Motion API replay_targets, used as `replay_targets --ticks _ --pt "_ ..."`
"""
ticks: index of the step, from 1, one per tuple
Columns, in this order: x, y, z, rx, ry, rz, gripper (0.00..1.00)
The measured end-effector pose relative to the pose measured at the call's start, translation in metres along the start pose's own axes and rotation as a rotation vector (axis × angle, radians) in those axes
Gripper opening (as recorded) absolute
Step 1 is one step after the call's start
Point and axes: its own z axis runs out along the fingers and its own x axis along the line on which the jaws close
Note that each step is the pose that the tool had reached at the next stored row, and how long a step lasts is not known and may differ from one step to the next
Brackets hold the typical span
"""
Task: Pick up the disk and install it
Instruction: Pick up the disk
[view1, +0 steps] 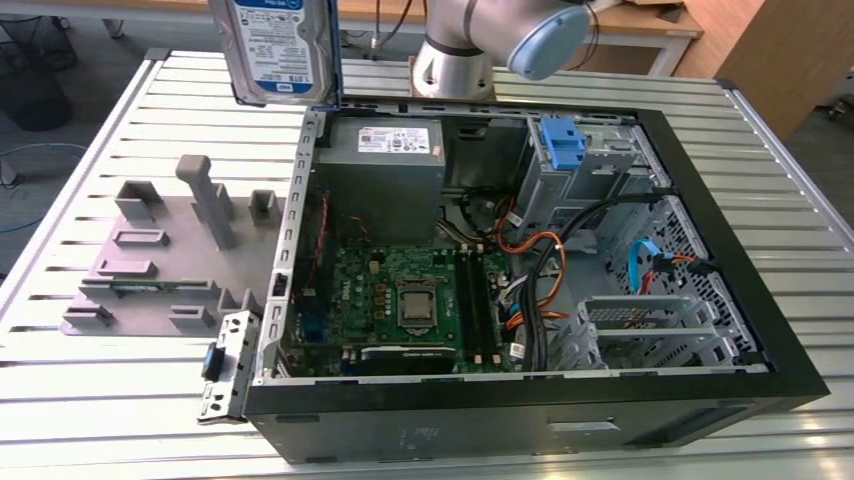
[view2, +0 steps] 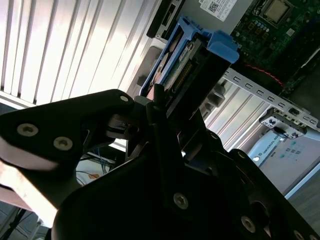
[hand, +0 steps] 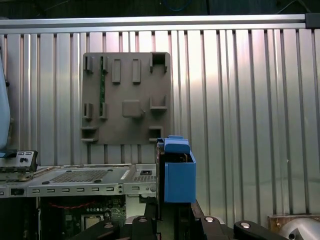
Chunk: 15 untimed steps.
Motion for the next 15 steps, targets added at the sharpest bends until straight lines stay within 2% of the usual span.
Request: replay_targets --ticks 15 --pt "-0.0012 -0.0283 -0.0009 0.0 0.0 0.0 0.35"
